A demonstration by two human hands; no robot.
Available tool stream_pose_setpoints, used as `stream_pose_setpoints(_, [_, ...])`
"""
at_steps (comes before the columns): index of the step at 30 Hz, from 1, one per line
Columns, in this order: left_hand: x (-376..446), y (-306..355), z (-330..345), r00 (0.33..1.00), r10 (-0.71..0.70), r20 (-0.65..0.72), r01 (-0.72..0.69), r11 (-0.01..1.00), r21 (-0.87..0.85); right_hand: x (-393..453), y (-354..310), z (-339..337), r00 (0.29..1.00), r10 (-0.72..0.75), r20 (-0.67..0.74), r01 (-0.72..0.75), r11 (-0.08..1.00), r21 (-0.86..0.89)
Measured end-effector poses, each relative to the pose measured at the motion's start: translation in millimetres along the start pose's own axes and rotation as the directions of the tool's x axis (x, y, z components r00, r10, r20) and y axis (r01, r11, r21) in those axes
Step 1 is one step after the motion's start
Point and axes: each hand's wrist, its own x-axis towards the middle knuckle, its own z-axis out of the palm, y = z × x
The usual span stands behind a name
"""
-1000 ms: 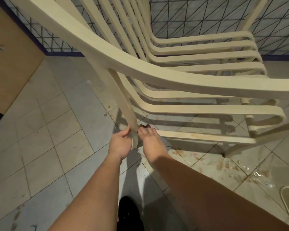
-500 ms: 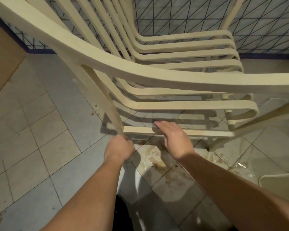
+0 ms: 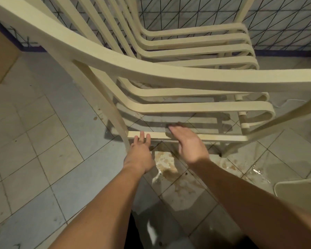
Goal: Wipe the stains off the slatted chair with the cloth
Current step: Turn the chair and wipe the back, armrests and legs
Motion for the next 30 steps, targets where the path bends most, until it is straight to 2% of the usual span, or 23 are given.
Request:
stream_pose_setpoints(2, [-0.4, 0.8, -1.9, 1.000, -0.013, 0.024, 0.013, 1.000, -0.026, 22.0, -8.1, 2.1, 0.991, 0.054, 0.122, -0.046, 0.996, -0.071])
stream_pose_setpoints(4, [-0.2, 1.1, -5.5, 0.998, -0.019, 0.056, 0.021, 0.999, -0.047, 24.8, -18.5, 8.6, 0.957, 0.068, 0.282, -0.032, 0.991, -0.131])
stream_pose_setpoints(6, [0.0, 0.7, -9.3, 0.996, -0.022, 0.084, 0.028, 0.997, -0.067, 15.0, -23.1, 11.2, 0.922, 0.065, 0.381, -0.010, 0.989, -0.146])
stream_pose_setpoints(8, [-0.3, 0.1, -11.8, 0.995, -0.017, 0.102, 0.026, 0.995, -0.092, 2.9, -19.3, 4.2, 0.916, -0.021, 0.402, 0.063, 0.994, -0.093])
stream_pose_setpoints(9, [-0.8, -0.6, -12.4, 0.994, -0.014, 0.110, 0.025, 0.994, -0.103, -1.0, -15.1, -1.7, 0.928, -0.050, 0.370, 0.076, 0.995, -0.058])
stream_pose_setpoints(11, [-0.7, -3.2, -12.2, 0.993, -0.006, 0.114, 0.019, 0.993, -0.114, -3.2, -1.3, -14.4, 0.972, -0.002, 0.236, 0.003, 1.000, -0.006])
stream_pose_setpoints(13, [-0.6, -4.8, -11.6, 0.993, -0.003, 0.119, 0.017, 0.992, -0.121, 4.5, 22.1, -23.8, 0.980, 0.081, 0.180, -0.078, 0.997, -0.023])
stream_pose_setpoints(14, [-0.7, -4.6, -11.6, 0.993, -0.004, 0.122, 0.019, 0.992, -0.121, 8.2, 33.5, -23.5, 0.974, 0.117, 0.195, -0.109, 0.993, -0.052])
stream_pose_setpoints(16, [-1.1, -2.0, -13.2, 0.991, -0.012, 0.131, 0.029, 0.991, -0.128, 7.1, 44.9, -10.9, 0.938, 0.152, 0.310, -0.124, 0.986, -0.110])
stream_pose_setpoints(18, [-1.1, 0.6, -16.0, 0.989, -0.019, 0.145, 0.038, 0.990, -0.134, -12.7, 46.2, 5.3, 0.893, 0.078, 0.444, -0.013, 0.989, -0.148])
stream_pose_setpoints(19, [-0.9, 1.1, -16.6, 0.989, -0.021, 0.148, 0.040, 0.991, -0.130, -30.3, 43.7, 10.1, 0.891, 0.019, 0.453, 0.029, 0.995, -0.099])
stream_pose_setpoints(21, [0.5, 1.4, -16.6, 0.988, -0.021, 0.155, 0.040, 0.992, -0.120, -67.8, 36.5, 1.4, 0.934, -0.027, 0.357, 0.003, 0.998, 0.068])
stream_pose_setpoints(23, [1.0, 1.8, -16.5, 0.988, -0.025, 0.152, 0.042, 0.993, -0.106, -91.0, 32.1, -17.7, 0.967, 0.071, 0.246, -0.111, 0.982, 0.151])
stream_pose_setpoints(24, [1.6, 1.9, -16.2, 0.988, -0.026, 0.150, 0.041, 0.994, -0.098, -96.4, 31.3, -25.1, 0.958, 0.191, 0.216, -0.232, 0.954, 0.188])
stream_pose_setpoints(26, [1.9, 3.2, -15.3, 0.987, -0.033, 0.157, 0.046, 0.996, -0.080, -92.9, 30.7, -38.2, 0.885, 0.417, 0.208, -0.465, 0.817, 0.340])
stream_pose_setpoints(28, [2.8, 6.0, -15.3, 0.988, -0.053, 0.145, 0.060, 0.997, -0.043, -83.2, 33.9, -49.9, 0.839, 0.514, 0.178, -0.532, 0.708, 0.464])
stream_pose_setpoints(30, [3.7, 15.0, -18.1, 0.995, -0.045, 0.091, 0.046, 0.999, -0.007, -67.7, 36.5, -66.2, 0.845, 0.525, 0.098, -0.497, 0.706, 0.504])
